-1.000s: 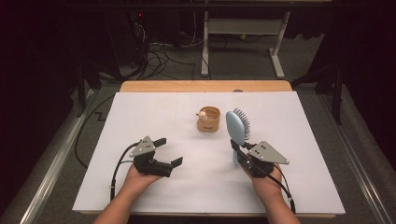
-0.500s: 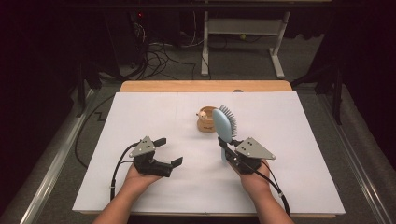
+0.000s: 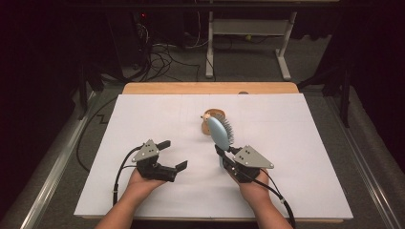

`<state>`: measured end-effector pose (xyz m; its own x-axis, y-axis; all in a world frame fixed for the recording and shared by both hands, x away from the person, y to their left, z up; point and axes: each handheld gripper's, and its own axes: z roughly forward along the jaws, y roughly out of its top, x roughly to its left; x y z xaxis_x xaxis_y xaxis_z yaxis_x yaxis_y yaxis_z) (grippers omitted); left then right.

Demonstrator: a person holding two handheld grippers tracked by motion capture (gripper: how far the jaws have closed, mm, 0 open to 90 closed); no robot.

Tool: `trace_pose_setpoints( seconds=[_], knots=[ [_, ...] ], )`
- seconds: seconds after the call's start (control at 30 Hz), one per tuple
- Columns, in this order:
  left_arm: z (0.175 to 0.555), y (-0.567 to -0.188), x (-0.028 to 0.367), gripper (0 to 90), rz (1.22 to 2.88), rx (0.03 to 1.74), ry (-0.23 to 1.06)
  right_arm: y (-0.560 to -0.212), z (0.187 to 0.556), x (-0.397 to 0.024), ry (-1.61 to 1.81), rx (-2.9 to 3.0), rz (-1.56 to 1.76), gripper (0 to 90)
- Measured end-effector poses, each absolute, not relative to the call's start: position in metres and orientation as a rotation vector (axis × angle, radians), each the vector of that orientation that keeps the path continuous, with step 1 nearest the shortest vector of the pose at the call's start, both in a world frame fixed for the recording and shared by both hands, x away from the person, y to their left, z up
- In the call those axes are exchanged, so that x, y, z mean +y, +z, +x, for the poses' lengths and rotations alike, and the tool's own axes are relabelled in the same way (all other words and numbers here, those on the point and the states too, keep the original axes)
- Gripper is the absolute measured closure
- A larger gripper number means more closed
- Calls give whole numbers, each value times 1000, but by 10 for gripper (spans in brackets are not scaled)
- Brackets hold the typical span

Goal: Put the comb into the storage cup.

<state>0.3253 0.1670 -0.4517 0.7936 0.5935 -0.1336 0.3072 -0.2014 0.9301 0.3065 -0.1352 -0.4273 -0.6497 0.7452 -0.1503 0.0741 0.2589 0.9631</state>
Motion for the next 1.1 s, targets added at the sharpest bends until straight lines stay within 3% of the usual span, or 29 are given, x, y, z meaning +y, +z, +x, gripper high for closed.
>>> trace_pose_setpoints(
  seconds=[1.1],
  knots=[
    [314, -432, 157, 0, 1770, 671, 329, -430, 299, -132, 1393, 1905, 712, 783]
  ],
)
